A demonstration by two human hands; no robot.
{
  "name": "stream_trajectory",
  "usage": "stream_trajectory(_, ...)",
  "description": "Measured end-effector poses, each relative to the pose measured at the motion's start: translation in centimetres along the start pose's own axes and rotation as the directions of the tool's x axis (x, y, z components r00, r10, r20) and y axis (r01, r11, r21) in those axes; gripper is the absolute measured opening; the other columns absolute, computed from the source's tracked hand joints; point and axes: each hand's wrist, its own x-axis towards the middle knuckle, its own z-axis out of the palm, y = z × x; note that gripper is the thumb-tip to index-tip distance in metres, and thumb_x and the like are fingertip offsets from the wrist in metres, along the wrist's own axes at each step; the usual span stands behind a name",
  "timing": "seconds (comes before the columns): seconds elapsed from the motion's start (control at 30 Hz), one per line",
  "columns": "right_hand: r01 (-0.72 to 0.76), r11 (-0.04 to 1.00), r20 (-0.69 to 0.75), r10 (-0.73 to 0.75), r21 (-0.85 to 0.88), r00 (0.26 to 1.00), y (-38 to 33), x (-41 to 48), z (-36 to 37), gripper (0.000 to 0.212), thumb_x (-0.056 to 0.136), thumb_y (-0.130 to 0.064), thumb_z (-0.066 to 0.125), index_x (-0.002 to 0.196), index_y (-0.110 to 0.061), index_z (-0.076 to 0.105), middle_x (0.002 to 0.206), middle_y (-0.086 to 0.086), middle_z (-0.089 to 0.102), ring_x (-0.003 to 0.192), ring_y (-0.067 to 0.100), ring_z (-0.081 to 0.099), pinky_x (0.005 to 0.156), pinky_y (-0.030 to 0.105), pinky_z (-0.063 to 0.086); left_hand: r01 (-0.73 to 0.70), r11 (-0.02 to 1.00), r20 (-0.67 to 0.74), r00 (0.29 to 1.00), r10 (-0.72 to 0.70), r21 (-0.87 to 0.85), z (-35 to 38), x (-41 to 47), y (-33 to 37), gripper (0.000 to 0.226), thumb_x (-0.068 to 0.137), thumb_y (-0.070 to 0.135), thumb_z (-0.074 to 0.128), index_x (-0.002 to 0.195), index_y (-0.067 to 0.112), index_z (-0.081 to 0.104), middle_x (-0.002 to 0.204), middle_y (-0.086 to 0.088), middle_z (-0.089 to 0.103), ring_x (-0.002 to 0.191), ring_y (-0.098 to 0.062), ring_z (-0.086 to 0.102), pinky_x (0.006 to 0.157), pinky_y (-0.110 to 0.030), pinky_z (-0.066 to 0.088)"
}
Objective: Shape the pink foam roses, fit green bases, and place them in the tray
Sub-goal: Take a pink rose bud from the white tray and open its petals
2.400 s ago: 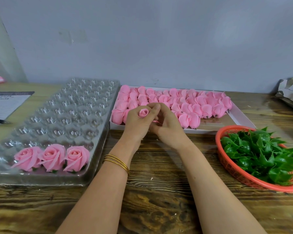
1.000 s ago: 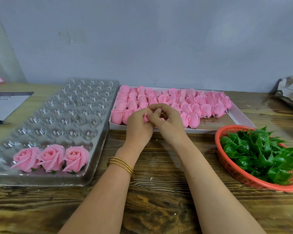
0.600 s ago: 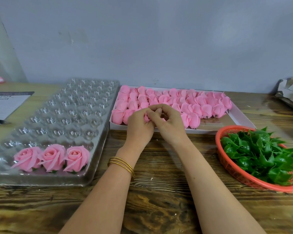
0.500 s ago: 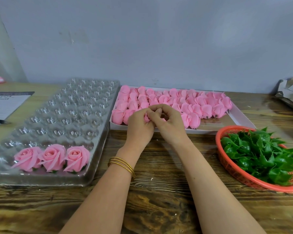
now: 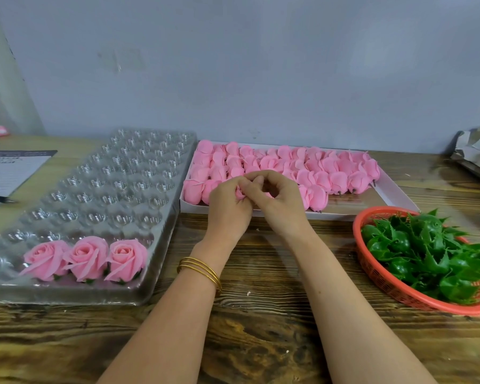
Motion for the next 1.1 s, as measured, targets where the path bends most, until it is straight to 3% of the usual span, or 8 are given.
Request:
stream_trajectory(0.07,-0.049,0.996,0.010,0.048,0.081,0.999,0.1,0.0,0.1,0.013,0.096,-0.015,0.060,0.096,-0.007,0.070,0.092,0.013,0.070,0.095,0.028,0.067,0.088,0.042,0.055,0.004,1.000,-0.014,1.000,-0.004,0.003,-0.1,0.1,-0.2,0.028,0.098,0.015,0.057,0.072,0.023,0.065,0.064,0.013,0.063,0.063,0.001,0.059,0.057,-0.014,0.045)
stream_trajectory(0.17,-0.155,0.962,0.036,0.150,0.224,0.988,0.3,0.2,0.0,0.022,0.098,-0.007,0.048,0.100,0.000,0.068,0.098,0.015,0.070,0.097,0.027,0.067,0.091,0.045,0.052,0.020,0.999,-0.054,0.998,-0.022,-0.045,0.0,0.3,-0.1,0.038,0.099,0.024,0.056,0.068,0.002,0.061,0.066,-0.015,0.062,0.070,-0.030,0.062,0.064,-0.047,0.051)
stream_trajectory(0.23,-0.172,0.956,0.052,0.164,0.239,0.985,0.3,0.4,-0.1,0.023,0.089,0.005,0.048,0.097,-0.001,0.068,0.092,0.014,0.070,0.092,0.025,0.066,0.089,0.046,0.052,0.022,0.995,-0.096,0.995,-0.032,-0.099,0.0,0.5,0.0,0.048,0.098,0.031,0.058,0.066,-0.004,0.057,0.064,-0.021,0.059,0.071,-0.037,0.059,0.068,-0.052,0.050)
stream_trajectory(0.4,-0.055,0.995,0.131,0.044,0.082,0.990,0.6,0.1,-0.2,0.036,0.073,0.017,0.067,0.094,-0.012,0.065,0.081,-0.005,0.068,0.076,-0.004,0.064,0.070,0.013,0.050,0.189,0.918,-0.066,0.972,-0.225,-0.350,-0.1,0.6,0.3,0.048,0.087,0.049,0.064,0.072,0.005,0.060,0.079,-0.035,0.061,0.076,-0.046,0.065,0.077,-0.058,0.057)
stream_trajectory(0.57,-0.016,0.998,0.130,0.009,0.053,0.991,1.5,0.0,0.4,0.034,0.068,0.001,0.077,0.093,-0.017,0.064,0.083,-0.004,0.064,0.077,0.001,0.060,0.072,0.020,0.051,0.307,0.816,0.015,0.939,-0.344,-0.490,0.4,0.7,-0.1,0.049,0.088,0.046,0.068,0.089,-0.003,0.067,0.088,-0.031,0.065,0.082,-0.032,0.069,0.062,-0.034,0.057)
stream_trajectory(0.67,-0.020,0.999,0.082,0.016,0.043,0.997,1.5,-0.1,0.7,0.033,0.066,-0.007,0.077,0.092,-0.019,0.062,0.084,-0.002,0.064,0.077,0.007,0.059,0.072,0.024,0.053,0.328,0.788,0.054,0.934,-0.353,-0.521,0.4,0.7,-0.1,0.034,0.089,0.043,0.068,0.079,0.010,0.073,0.074,-0.014,0.070,0.076,-0.023,0.070,0.059,-0.027,0.054)
stream_trajectory(0.83,-0.012,0.999,0.087,0.009,0.039,0.996,1.4,0.0,0.4,0.031,0.070,0.006,0.076,0.084,-0.017,0.061,0.078,-0.003,0.062,0.072,0.006,0.058,0.069,0.019,0.052,0.333,0.780,0.064,0.933,-0.355,-0.529,0.2,0.7,0.3,0.034,0.091,0.036,0.068,0.068,0.012,0.069,0.067,-0.009,0.066,0.070,-0.021,0.067,0.062,-0.030,0.054)
stream_trajectory(1.1,0.003,0.999,0.261,-0.016,0.049,0.965,0.5,-0.3,0.2,0.035,0.085,0.011,0.063,0.102,-0.020,0.065,0.095,0.014,0.069,0.090,0.018,0.063,0.090,0.036,0.052,0.321,0.791,0.078,0.941,-0.330,-0.521,-0.3,0.5,0.8,0.037,0.092,0.031,0.067,0.071,0.001,0.062,0.063,-0.007,0.053,0.072,-0.022,0.056,0.075,-0.041,0.051)
